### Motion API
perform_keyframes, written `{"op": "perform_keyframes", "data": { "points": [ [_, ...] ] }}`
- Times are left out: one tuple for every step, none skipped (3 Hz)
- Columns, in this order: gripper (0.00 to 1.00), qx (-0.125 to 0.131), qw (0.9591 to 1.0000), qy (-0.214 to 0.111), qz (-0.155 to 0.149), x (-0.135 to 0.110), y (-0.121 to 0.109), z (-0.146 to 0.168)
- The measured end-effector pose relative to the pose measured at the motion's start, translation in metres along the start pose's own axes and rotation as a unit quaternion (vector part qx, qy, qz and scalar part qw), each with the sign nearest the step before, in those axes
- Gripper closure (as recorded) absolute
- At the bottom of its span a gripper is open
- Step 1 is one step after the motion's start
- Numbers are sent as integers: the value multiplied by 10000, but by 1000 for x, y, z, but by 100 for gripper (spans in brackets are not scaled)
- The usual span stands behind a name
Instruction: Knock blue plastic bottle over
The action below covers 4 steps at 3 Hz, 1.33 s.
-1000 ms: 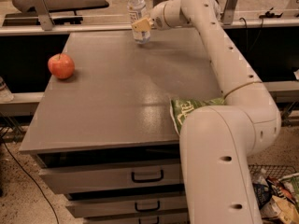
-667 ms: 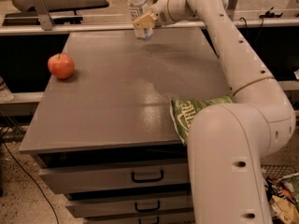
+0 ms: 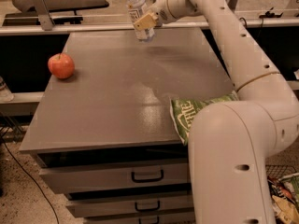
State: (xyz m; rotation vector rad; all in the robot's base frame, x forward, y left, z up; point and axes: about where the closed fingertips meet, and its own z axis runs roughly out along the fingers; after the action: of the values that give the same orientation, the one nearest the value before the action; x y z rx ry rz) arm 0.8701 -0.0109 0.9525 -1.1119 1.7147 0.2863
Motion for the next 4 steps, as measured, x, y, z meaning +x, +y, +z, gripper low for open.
{"op": "perform_keyframes", "data": {
  "points": [
    [100, -240, 9969, 608, -448, -4, 22, -26],
    [100, -600, 9862, 1258, -888, -4, 50, -52],
    [100, -1020, 9684, 1949, -1179, 14, 72, -74],
    [100, -1387, 9464, 2547, -1424, 39, 85, -84]
  ]
}}
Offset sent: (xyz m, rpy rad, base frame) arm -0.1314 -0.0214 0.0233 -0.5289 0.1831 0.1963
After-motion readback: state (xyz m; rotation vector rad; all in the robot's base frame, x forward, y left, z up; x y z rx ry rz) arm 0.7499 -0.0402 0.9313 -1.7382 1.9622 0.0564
